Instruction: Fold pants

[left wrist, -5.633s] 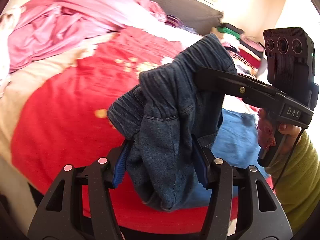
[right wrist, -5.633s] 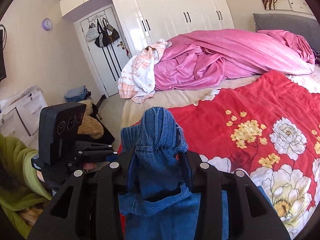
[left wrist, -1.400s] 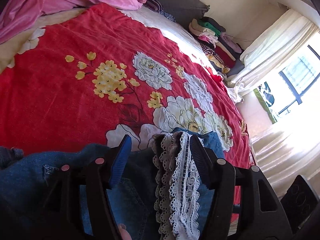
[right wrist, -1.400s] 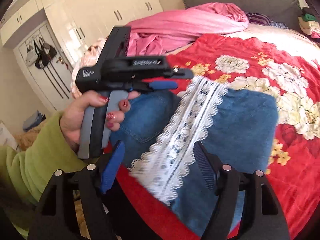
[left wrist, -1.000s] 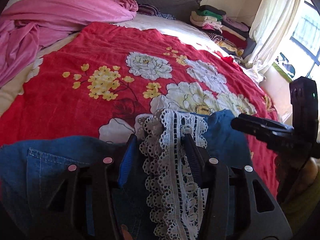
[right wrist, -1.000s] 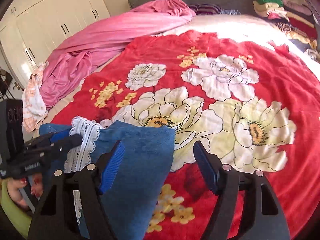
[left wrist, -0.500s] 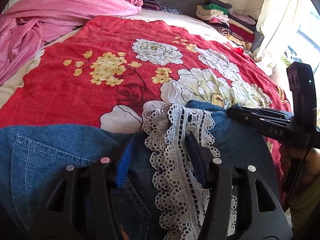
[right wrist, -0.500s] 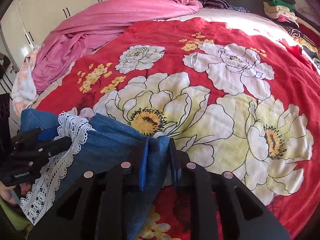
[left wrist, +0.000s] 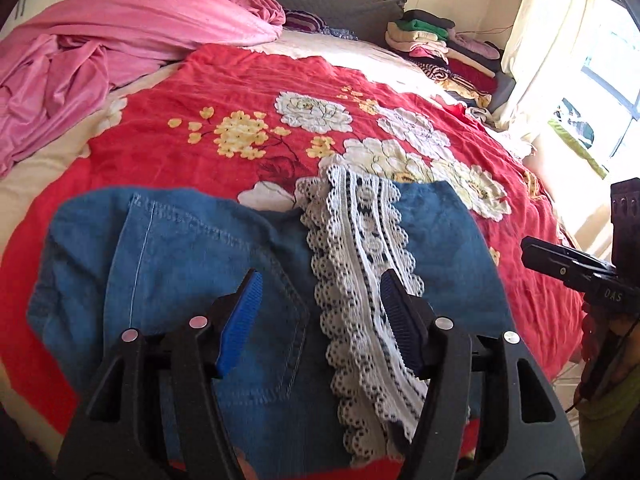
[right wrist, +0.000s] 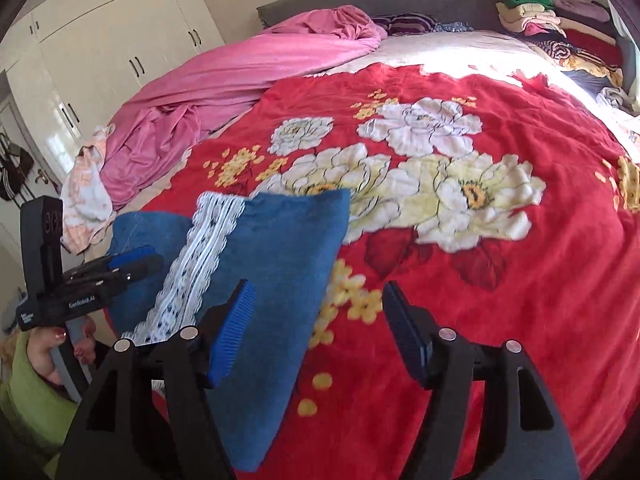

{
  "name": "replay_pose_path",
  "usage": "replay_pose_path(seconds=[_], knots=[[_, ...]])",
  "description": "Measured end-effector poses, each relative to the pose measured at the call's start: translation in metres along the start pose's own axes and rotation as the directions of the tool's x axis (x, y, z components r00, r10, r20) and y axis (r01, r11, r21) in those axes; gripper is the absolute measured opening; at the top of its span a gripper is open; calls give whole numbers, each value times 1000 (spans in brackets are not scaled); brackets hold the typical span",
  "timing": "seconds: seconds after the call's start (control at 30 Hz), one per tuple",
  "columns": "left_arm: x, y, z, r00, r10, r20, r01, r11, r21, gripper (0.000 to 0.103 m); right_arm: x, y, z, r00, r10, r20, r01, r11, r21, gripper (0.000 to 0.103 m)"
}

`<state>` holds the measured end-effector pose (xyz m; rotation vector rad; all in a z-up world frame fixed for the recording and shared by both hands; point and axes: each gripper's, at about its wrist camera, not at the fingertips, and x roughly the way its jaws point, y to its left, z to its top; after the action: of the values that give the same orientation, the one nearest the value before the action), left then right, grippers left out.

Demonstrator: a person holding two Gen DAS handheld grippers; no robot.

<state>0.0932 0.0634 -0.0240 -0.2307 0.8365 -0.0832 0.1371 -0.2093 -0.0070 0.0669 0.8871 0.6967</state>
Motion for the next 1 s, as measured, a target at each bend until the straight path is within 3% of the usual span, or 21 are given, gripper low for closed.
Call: replay_pose_path(seconds=[0.2,0.3,0.37,0.4,0.47,0.53,0.6,0.7,0.83,0.9,0.97,1.0], knots=[[-16,2,-35,991,-120,-64,116,991,-68,53,-1,12,-40,992,89,-91,-86,996,37,65],[-18,4,-44,989,-129,-74,122,988,-94,53,9,16,-57,983,127,-134,-117,990,77,67],[-14,3,-48,981,-175,-84,165,980,-114,53,16,18,-64,980,150,-134,-135,984,119,66],[-12,1,-50,977,-193,-88,182,976,-119,52,18,20,-66,976,174,-130,-157,979,126,50],[-10,-6,-53,985,-141,-95,133,988,-84,46,18,26,-66,967,219,-134,-204,973,112,23],[-9,-12,-56,990,-100,-99,97,995,-37,42,10,31,-64,973,191,-125,-186,981,51,16],[-4,-11,-60,991,-62,-119,60,998,-20,41,3,31,-64,980,157,-121,-157,988,11,16],[1,-12,-64,992,-31,-119,31,1000,-4,41,8,30,-73,988,37,-151,-44,998,-43,16],[1,-14,-64,993,-18,-117,19,1000,7,41,8,26,-76,987,48,-153,-51,999,-16,19],[0,-14,-63,993,-12,-115,13,1000,9,41,0,26,-73,990,33,-138,-37,999,-22,37],[-3,-16,-63,994,-2,-109,3,1000,14,41,-14,31,-68,997,10,-78,-14,999,-50,49],[-4,-18,-62,994,4,-105,-2,1000,18,41,-20,35,-66,999,5,-50,-9,997,-74,49]])
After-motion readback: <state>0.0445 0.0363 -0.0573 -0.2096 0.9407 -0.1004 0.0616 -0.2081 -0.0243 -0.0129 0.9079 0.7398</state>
